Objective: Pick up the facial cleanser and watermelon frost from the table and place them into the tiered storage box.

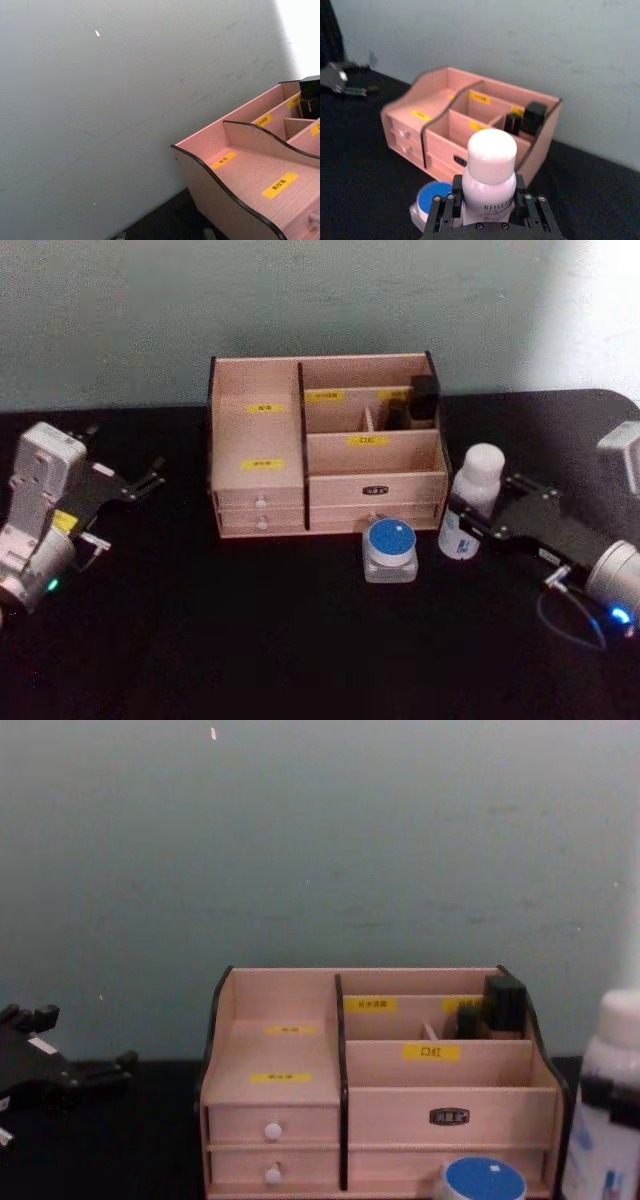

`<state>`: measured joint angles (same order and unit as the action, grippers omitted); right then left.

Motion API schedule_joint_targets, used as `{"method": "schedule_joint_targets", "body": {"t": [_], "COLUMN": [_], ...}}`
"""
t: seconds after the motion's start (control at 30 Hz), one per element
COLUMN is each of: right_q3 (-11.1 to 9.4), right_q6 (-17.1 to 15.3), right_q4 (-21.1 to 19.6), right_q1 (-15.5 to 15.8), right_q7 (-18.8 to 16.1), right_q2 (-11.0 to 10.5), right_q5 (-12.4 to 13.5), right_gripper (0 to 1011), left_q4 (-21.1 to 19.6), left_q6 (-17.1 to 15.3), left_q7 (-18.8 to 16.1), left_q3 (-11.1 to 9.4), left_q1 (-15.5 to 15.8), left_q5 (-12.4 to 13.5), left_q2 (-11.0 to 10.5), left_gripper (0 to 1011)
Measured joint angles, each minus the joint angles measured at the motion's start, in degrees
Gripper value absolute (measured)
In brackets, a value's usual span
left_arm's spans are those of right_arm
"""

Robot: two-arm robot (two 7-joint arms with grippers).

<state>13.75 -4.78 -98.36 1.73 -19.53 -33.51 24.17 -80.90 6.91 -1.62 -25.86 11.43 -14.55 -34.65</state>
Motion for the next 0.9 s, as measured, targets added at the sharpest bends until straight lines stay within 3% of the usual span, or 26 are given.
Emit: {"method": "schedule_joint_targets", "body": {"t": [0.2, 0.37, 0.9], "right_q3": [-0.9, 0.1, 6.2], "right_q6": [-1.0, -1.5, -3.0], "right_q4": [-2.1, -1.2, 10.1], "right_q1": [-1.2, -4.2, -19.9], "right_q7": [-2.3, -3.4, -5.0], "right_q2": [-0.3, 0.4, 7.0], "right_q5": [1.1, 1.1, -0.9], "right_gripper": [590, 590, 589], "left_q4": [0.0, 0.0, 0.0], "left_q6": [0.0, 0.0, 0.0], "left_q7": [0.0, 0.0, 0.0], "left_q3": [0.0, 0.0, 0.0], "left_q1": [0.0, 0.0, 0.0], "left_q5": [0.0, 0.0, 0.0], "left_q2": [0.0, 0.0, 0.0], "left_gripper": [1001, 1001, 1001]}}
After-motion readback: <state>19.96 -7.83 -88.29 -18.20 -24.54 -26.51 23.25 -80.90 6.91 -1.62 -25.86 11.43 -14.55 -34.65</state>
